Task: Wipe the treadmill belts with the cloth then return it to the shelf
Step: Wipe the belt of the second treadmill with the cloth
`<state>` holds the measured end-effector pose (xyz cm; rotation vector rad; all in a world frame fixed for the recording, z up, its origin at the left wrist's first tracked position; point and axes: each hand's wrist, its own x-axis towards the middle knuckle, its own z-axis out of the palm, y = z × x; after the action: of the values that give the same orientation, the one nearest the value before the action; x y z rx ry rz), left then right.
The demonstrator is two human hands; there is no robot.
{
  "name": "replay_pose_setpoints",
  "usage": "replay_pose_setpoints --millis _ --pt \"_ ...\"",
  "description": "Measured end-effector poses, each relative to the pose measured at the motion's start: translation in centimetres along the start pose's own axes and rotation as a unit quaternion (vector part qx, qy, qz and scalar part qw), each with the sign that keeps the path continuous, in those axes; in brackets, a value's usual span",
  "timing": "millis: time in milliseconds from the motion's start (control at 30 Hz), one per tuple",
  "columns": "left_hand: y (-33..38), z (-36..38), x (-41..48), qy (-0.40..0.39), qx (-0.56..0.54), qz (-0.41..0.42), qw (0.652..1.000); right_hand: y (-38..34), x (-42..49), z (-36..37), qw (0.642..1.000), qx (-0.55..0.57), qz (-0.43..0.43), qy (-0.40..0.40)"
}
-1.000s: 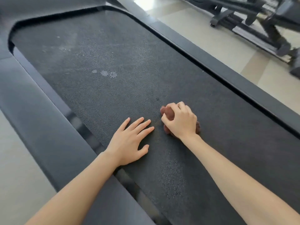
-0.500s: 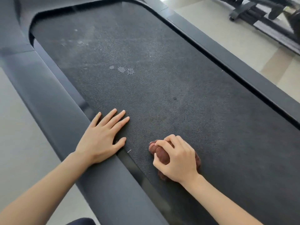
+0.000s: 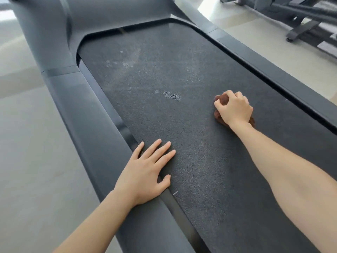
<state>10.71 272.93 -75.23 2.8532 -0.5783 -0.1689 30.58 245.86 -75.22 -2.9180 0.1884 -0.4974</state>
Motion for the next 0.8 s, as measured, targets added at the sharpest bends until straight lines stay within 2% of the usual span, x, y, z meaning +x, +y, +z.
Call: replay_pose_setpoints --millis 133,233,400,567,667,800 --pt "0.0 0.1 0.1 0.002 -0.003 0.009 1.0 0.0 0.1 0.2 1.0 -0.017 0.022 0.005" --pt "-0.2 0.2 0.1 0.01 -0.002 0.01 1.0 -1.3 -2.8 -1.0 1.0 0.009 0.003 -0.01" --pt "-0.1 0.4 0.1 0.03 -0.005 0.003 1.0 -4.5 -14.7 -4.5 0.988 0.064 -0.14 -0.025" --pt "-0.3 -0.1 -0.1 0.048 -0.032 -0.022 0.998 -5.1 -26.7 -8.0 0.97 0.114 -0.21 -0.044" --pt "-2.0 -0.7 0.4 0.045 -0.011 -0.02 0.999 -4.6 -27.3 -8.3 0.959 0.135 -0.248 -0.039" --pt "-4.9 -1.9 1.9 0.036 0.008 -0.044 0.998 -6.8 -22.5 -6.8 0.951 0.139 -0.273 -0.034"
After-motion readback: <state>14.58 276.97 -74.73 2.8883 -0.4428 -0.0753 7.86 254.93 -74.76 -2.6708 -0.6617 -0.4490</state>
